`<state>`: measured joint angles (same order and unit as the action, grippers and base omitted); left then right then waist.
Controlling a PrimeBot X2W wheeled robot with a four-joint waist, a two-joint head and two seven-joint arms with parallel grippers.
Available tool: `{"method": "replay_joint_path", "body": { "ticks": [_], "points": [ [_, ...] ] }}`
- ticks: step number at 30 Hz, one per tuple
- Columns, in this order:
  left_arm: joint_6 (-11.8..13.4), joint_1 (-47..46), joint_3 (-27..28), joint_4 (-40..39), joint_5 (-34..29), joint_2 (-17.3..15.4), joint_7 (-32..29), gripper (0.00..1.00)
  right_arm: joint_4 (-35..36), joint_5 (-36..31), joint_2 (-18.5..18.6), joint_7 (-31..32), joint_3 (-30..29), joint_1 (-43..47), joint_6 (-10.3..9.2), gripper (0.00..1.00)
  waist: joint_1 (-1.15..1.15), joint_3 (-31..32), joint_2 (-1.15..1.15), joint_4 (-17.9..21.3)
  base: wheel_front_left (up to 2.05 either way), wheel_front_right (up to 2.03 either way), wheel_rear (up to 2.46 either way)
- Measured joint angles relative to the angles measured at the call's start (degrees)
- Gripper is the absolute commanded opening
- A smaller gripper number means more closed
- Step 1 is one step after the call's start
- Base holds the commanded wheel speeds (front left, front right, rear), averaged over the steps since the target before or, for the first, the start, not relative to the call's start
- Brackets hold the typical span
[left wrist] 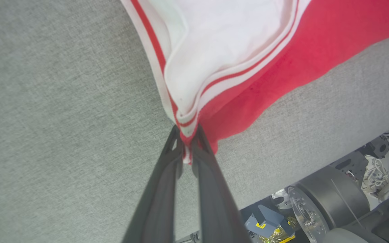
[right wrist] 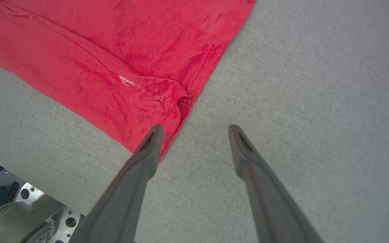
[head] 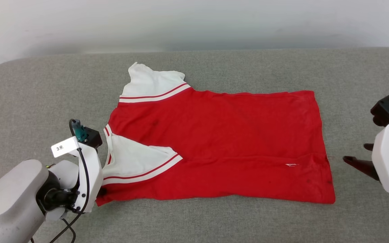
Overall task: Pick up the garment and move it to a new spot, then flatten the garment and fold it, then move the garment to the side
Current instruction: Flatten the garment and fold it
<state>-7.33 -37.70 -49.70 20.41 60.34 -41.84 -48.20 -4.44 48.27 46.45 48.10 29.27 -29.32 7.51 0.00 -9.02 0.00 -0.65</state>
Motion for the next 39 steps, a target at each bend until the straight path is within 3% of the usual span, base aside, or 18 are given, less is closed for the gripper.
{"method": "replay_joint_path", "body": {
  "ticks": [7, 14, 20, 21, 22, 23, 27, 39],
  "points": [
    [-0.01, -0.87, -0.9, -2.99, -0.4, -0.6, 0.57, 0.0, -2.82, 1.44, -1.49, 7.86, -0.02, -0.01, -0.01, 1.0, 0.0, -1.68, 0.0, -0.95, 0.0, 0.0, 0.0],
    [-0.01, -2.03, -1.44, -4.3, -1.11, -0.12, 1.34, 0.0, -9.37, -1.31, -8.32, 4.95, 1.57, 3.38, -0.02, 1.0, 0.01, -4.57, 0.0, -2.47, 0.0, 0.0, 0.0],
    [-0.01, -1.88, -1.55, -4.12, -0.57, 0.02, 2.43, 0.0, -11.4, -0.97, -8.31, 2.24, 4.54, 3.69, -0.13, 1.0, 0.0, -4.75, 0.0, -2.73, 0.0, 0.0, 0.0],
    [-0.01, -1.54, -1.53, -3.99, -0.47, -0.01, 2.59, 0.0, -11.51, -0.77, -8.21, 1.53, 4.98, 3.58, -0.13, 0.93, 0.0, -4.56, 0.0, -2.66, 0.0, 0.0, 0.0],
    [-0.01, -1.14, -1.57, -3.8, -0.24, -0.05, 2.89, 0.0, -11.74, -0.31, -8.17, 0.71, 5.22, 3.54, -0.13, 0.22, 0.0, -4.32, 0.0, -2.58, 0.0, 0.0, 0.0],
    [-0.01, -0.77, -1.6, -3.66, -0.11, -0.09, 3.03, 0.0, -11.92, 0.25, -8.14, 0.21, 5.48, 3.49, -0.12, 0.0, 0.0, -4.03, 0.0, -2.49, 0.0, 0.0, 0.0],
    [0.0, 0.69, -1.1, -3.45, 1.04, -0.34, 4.47, 0.0, -11.24, 1.88, -7.34, -2.04, 7.4, 3.34, -0.09, 0.0, 0.0, -2.38, 0.0, -2.17, 0.0, 0.0, 0.0],
    [1.2, 7.43, -1.19, -9.66, 2.93, -4.42, 5.64, 0.0, -4.25, 6.92, 2.14, -5.59, 10.21, 6.23, 0.0, 0.0, 0.0, 3.39, 0.0, -1.53, 0.0, 0.0, 0.0]
  ]
}}
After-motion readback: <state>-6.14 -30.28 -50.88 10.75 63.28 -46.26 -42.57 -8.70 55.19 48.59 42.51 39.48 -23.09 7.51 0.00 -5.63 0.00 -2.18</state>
